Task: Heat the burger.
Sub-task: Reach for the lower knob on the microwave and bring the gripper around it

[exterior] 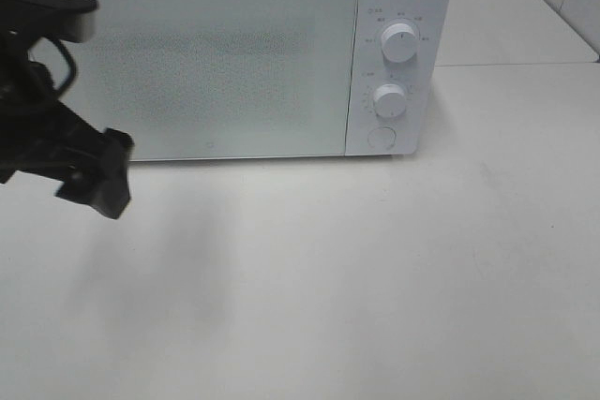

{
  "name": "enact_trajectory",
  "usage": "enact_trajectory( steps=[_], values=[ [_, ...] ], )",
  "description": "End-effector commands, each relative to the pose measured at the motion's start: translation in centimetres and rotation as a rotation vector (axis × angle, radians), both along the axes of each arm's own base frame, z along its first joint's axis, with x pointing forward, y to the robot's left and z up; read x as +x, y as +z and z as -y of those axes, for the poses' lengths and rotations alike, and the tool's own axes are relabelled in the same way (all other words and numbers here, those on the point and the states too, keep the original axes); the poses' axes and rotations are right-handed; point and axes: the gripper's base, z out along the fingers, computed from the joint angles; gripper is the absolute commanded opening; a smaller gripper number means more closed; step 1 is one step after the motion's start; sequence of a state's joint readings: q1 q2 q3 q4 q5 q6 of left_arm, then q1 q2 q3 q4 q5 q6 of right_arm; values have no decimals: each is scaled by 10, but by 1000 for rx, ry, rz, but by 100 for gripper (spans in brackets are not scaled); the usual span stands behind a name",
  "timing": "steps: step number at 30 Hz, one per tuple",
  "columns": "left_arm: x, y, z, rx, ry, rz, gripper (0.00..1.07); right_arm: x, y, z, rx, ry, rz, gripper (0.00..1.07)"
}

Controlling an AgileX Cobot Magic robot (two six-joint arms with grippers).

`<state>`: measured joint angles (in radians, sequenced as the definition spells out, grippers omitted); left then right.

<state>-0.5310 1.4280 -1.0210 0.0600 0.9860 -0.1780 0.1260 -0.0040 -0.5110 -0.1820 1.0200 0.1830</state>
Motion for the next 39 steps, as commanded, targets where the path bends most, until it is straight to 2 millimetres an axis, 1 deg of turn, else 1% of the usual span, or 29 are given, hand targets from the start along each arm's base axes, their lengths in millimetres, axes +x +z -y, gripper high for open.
enact_trajectory(
  steps=[1, 2, 3, 4, 5, 6, 8, 9, 11, 12, 13, 14, 16, 17, 18, 19, 20, 21, 23, 24, 25, 26, 27, 28, 29, 30, 31, 38, 39],
  values=[
    [3, 10, -37, -62, 57, -51, 100, -4, 0, 0, 4, -8, 32, 70],
    [3, 10, -37, -62, 57, -51, 100, -4, 0, 0, 4, -8, 32, 70],
    [4, 16, -61, -73, 106, -50, 100, -4, 0, 0, 4, -8, 32, 70],
    [4, 16, -61, -73, 106, -50, 100, -4, 0, 0, 4, -8, 32, 70],
    [5, 20, -74, -74, 138, -46, 100, -4, 0, 0, 4, -8, 32, 70],
    [3, 25, -98, -71, 211, -35, 100, -4, 0, 0, 4, -8, 32, 70],
    [2, 27, -105, -90, 252, -30, 100, -4, 0, 0, 4, -8, 32, 70],
    [-3, 32, -118, -128, 329, 6, 100, -4, 0, 0, 4, -8, 32, 70],
    [-6, 32, -121, -136, 346, 17, 100, -4, 0, 0, 4, -8, 32, 70],
    [-15, 33, -124, -136, 360, 38, 100, -4, 0, 0, 4, -8, 32, 70],
    [-15, 33, -124, -136, 360, 38, 100, -4, 0, 0, 4, -8, 32, 70],
    [-28, 31, -126, -116, 354, 58, 100, -4, 0, 0, 4, -8, 32, 70],
    [-34, 30, -126, -112, 351, 69, 100, -4, 0, 0, 4, -8, 32, 70],
    [-47, 25, -127, -97, 341, 89, 100, -4, 0, 0, 4, -8, 32, 70],
    [-47, 25, -127, -97, 341, 89, 100, -4, 0, 0, 4, -8, 32, 70],
    [-54, 22, -128, -85, 338, 107, 100, -4, 0, 0, 4, -8, 32, 70],
    [-68, 18, -130, -73, 338, 161, 100, -4, 0, 0, 4, -8, 32, 70],
    [-68, 18, -130, -73, 338, 161, 100, -4, 0, 0, 4, -8, 32, 70],
    [-88, 10, -131, -67, 334, 226, 100, -4, 0, 0, 4, -8, 32, 70],
    [-88, 10, -131, -67, 334, 226, 100, -4, 0, 0, 4, -8, 32, 70],
    [-101, 4, -131, -66, 333, 254, 100, -4, 0, 0, 4, -8, 32, 70],
    [-101, 4, -131, -66, 333, 254, 100, -4, 0, 0, 4, -8, 32, 70],
    [-115, -2, -131, -71, 333, 289, 100, -4, 0, 0, 4, -8, 32, 70],
    [-121, -5, -131, -74, 332, 313, 100, -4, 0, 0, 4, -8, 32, 70],
    [-121, -5, -131, -74, 332, 313, 100, -4, 0, 0, 4, -8, 32, 70],
    [-126, -3, -131, -83, 330, 410, 100, -4, 0, 0, 4, -8, 32, 70],
    [-130, -2, -131, -86, 328, 446, 100, -4, 0, 0, 4, -8, 32, 70],
    [-151, 12, -130, -108, 322, 590, 100, -4, 0, 0, 4, -8, 32, 70],
    [-160, 16, -130, -119, 321, 635, 100, -4, 0, 0, 4, -8, 32, 70]
  ],
)
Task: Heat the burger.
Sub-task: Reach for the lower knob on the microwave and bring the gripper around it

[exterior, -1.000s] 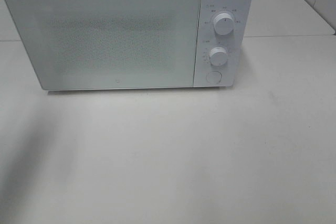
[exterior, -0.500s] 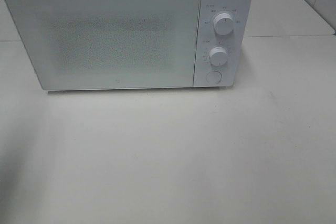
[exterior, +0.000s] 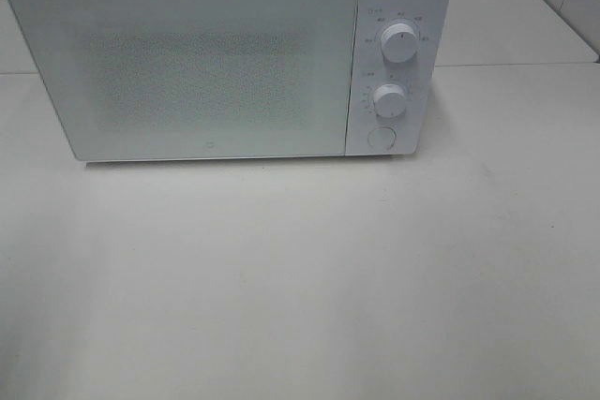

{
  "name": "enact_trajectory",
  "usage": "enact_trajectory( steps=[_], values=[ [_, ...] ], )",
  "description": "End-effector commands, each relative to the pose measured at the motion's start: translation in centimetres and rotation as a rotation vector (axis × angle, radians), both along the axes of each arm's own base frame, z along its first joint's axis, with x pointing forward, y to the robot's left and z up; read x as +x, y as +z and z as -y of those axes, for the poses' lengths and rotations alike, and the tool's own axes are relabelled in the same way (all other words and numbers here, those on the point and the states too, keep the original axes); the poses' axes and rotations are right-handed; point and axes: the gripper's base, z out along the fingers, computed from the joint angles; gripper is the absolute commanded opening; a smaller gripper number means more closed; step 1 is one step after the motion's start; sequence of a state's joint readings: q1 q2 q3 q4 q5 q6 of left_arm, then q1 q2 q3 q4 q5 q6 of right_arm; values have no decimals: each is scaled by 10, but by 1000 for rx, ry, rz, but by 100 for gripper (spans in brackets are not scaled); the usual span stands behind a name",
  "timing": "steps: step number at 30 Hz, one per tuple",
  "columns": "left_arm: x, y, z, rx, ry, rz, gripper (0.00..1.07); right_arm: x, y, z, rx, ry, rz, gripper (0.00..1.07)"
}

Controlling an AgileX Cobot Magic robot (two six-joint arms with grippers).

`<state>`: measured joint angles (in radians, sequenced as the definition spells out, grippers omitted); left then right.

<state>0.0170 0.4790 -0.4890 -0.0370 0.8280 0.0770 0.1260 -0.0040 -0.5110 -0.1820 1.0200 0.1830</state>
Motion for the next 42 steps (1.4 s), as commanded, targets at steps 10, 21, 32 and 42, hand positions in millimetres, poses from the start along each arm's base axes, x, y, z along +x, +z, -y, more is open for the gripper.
enact_trajectory(
  steps=[10, 21, 32, 42],
  values=[
    [-44, 19, 1, -2, -2, 207, 100, -4, 0, 0, 4, -8, 32, 70],
    [-56, 3, 4, -22, -17, 83, 100, -4, 0, 0, 4, -8, 32, 70],
    [-62, 4, 5, -32, -24, 121, 100, -4, 0, 0, 4, -8, 32, 70],
    [-85, 6, 5, -26, -25, 272, 100, -4, 0, 0, 4, -8, 32, 70]
  ],
)
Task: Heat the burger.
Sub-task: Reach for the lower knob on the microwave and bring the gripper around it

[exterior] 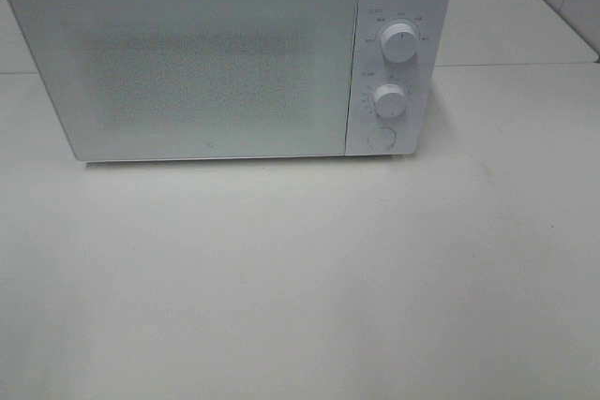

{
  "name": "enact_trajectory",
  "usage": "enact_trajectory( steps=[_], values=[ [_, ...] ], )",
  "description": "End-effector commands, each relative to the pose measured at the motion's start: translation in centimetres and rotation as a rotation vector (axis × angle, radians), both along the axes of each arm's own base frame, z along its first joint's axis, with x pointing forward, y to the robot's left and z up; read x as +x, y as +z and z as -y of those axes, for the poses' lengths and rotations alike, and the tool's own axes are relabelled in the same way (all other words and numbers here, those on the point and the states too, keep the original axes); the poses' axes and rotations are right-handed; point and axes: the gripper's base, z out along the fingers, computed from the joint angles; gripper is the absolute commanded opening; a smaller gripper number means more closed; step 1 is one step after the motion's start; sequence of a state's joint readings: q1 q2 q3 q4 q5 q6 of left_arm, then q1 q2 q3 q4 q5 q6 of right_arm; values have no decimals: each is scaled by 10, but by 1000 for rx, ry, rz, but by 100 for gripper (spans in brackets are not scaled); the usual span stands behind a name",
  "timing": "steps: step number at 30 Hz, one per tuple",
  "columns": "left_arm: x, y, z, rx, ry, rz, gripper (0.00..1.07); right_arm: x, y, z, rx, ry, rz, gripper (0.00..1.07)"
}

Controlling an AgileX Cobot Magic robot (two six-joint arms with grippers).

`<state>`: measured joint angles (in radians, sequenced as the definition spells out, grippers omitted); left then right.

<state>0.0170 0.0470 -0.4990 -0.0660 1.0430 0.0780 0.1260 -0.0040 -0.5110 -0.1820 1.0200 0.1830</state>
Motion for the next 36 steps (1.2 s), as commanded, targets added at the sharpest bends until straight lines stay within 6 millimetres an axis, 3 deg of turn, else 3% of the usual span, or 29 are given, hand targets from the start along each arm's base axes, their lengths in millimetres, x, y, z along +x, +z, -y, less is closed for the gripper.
enact_trajectory(
  steps=[1, 36],
  values=[
    [-6, 0, 1, -6, -5, 44, 100, -4, 0, 0, 4, -8, 32, 70],
    [-12, 0, 1, -5, -6, 79, 100, -4, 0, 0, 4, -8, 31, 70]
  ],
)
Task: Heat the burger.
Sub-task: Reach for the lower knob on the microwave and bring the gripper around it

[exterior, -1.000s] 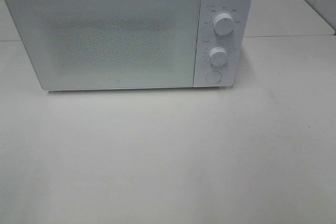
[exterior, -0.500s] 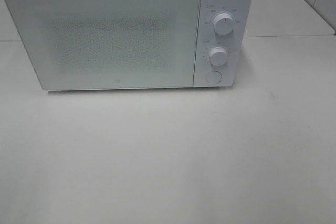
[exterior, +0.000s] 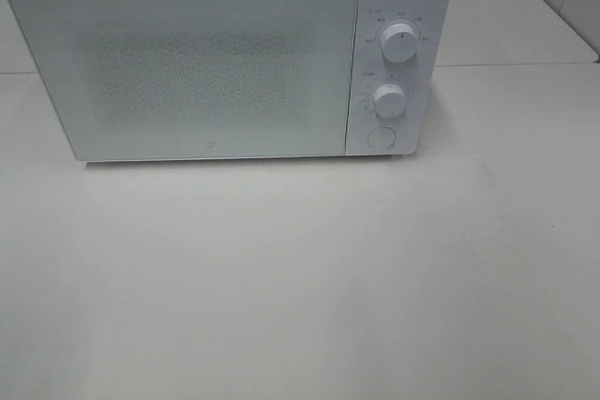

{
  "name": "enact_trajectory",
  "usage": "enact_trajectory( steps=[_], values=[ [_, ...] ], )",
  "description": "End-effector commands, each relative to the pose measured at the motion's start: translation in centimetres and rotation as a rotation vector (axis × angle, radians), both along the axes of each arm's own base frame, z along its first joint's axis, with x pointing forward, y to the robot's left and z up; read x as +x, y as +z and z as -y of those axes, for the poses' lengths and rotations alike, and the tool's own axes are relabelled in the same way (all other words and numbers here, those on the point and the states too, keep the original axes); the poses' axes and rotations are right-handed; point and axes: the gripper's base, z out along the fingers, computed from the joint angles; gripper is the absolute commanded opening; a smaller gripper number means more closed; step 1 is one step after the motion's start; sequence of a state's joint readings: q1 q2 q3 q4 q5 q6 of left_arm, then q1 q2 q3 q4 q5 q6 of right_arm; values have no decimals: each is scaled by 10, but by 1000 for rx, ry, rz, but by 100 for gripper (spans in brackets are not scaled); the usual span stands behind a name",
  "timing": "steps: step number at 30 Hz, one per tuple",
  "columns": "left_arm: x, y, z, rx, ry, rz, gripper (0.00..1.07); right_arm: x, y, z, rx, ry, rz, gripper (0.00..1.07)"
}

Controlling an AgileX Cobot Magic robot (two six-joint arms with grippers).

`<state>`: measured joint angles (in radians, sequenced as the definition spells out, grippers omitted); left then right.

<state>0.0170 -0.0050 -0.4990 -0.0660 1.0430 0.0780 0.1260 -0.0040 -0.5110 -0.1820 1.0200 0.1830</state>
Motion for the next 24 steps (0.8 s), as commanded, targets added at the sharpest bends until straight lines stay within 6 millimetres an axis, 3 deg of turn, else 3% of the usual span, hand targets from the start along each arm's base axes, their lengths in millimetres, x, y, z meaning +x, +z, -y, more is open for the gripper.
enact_trajectory(
  steps=[1, 24],
  values=[
    [-3, 0, 1, -5, -6, 27, 100, -4, 0, 0, 4, -8, 31, 70],
    [-3, 0, 1, -5, -6, 27, 100, -4, 0, 1, 1, -11, 31, 71]
  ],
)
